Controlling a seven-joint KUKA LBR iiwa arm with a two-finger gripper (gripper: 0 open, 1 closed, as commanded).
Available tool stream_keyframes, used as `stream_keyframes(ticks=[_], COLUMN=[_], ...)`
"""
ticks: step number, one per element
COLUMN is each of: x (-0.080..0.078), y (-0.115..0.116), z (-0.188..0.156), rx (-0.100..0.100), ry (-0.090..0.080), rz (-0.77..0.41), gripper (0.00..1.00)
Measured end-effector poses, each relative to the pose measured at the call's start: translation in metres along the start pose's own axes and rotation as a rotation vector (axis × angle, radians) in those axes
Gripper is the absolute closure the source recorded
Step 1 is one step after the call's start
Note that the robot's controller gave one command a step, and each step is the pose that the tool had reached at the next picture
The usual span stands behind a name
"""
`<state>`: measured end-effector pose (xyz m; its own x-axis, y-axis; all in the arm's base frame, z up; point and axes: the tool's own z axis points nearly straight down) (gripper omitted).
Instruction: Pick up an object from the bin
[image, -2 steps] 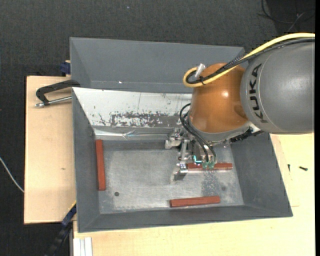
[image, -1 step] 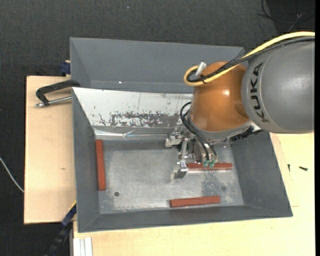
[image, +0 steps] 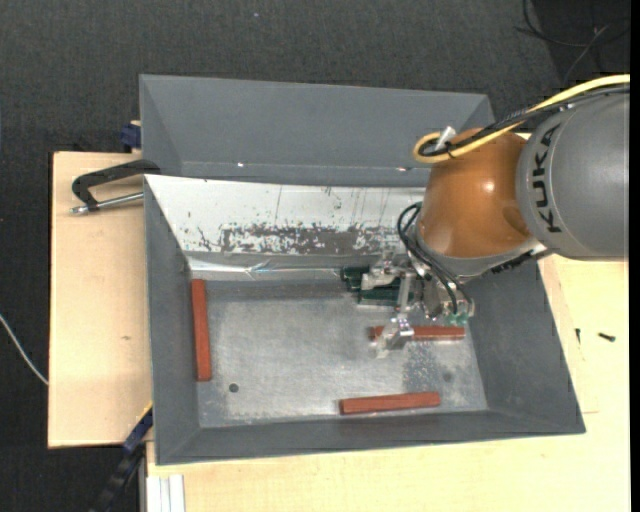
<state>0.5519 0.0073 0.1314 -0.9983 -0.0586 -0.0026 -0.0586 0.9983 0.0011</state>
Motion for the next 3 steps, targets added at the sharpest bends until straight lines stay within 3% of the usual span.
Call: stream_keyframes(ticks=[1, 2, 3], x=[0.04, 0.003, 0.023], y=[-0.057, -0.062, -0.118], z=[-0.005, 0.0, 0.054], rx=[0.003, 0.001, 0.001], ry=[0.005, -0.004, -0.001], rz=[0.004, -0.092, -0.1], gripper=[0.0, 0.0, 0.0])
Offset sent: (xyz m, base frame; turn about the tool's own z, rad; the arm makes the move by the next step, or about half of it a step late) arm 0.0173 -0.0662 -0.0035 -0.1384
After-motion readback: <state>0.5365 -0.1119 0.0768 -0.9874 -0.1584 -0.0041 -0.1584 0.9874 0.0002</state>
